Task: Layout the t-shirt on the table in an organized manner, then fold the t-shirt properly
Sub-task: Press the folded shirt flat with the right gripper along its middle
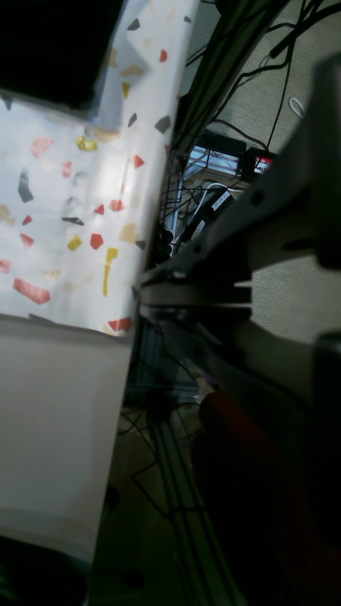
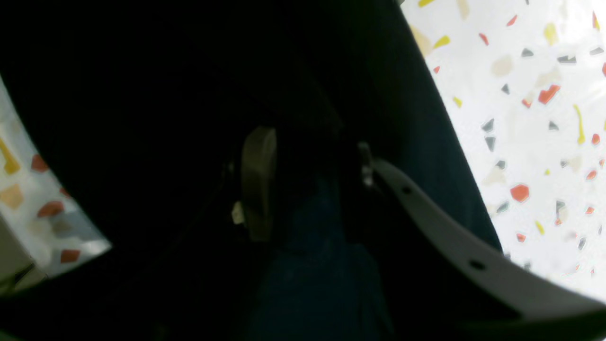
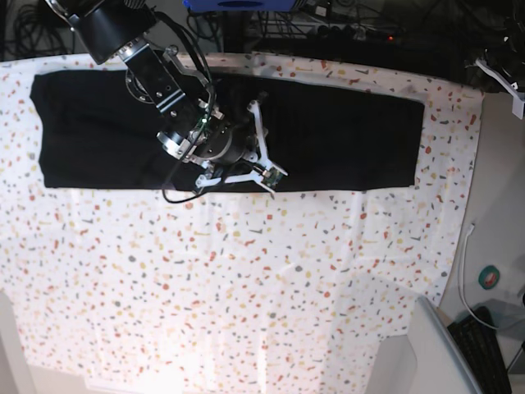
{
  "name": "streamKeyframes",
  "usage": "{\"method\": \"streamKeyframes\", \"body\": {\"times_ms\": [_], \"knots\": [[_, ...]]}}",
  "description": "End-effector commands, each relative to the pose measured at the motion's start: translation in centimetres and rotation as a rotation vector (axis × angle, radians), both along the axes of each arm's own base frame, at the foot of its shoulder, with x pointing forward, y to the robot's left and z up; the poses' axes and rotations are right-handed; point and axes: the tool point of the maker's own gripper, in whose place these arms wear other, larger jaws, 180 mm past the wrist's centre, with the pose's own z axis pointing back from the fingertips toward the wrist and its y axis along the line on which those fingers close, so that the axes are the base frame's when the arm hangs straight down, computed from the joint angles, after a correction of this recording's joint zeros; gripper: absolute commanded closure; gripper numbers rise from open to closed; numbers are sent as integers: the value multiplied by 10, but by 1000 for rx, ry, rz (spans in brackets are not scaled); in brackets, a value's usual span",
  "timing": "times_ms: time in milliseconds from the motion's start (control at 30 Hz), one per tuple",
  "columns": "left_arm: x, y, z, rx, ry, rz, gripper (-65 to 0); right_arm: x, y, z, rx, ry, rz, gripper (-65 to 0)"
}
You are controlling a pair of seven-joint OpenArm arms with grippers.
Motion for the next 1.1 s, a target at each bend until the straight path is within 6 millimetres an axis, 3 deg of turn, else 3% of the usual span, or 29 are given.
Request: {"method": "streamKeyframes", "body": {"times_ms": [0, 300, 500, 733, 900, 1000, 1067], "knots": [[6, 8, 11, 26, -26, -14, 0, 21, 3, 19, 29, -74, -21, -195], [9, 9, 13, 29, -32, -16, 0, 34, -37, 17, -37, -121, -126, -198], [11, 7, 12, 26, -33, -22, 0, 20, -30, 21, -9, -116, -124, -342], [11, 8, 12, 27, -32, -21, 0, 23, -32, 22, -6, -117, -133, -278], [11, 8, 12, 27, -32, -21, 0, 20, -39, 3, -42, -75, -137, -239], [10, 8, 12, 29, -33, -19, 0, 19, -41, 0, -49, -67, -138, -159], [10, 8, 12, 29, -33, -19, 0, 19, -41, 0, -47, -67, -139, -59]]}}
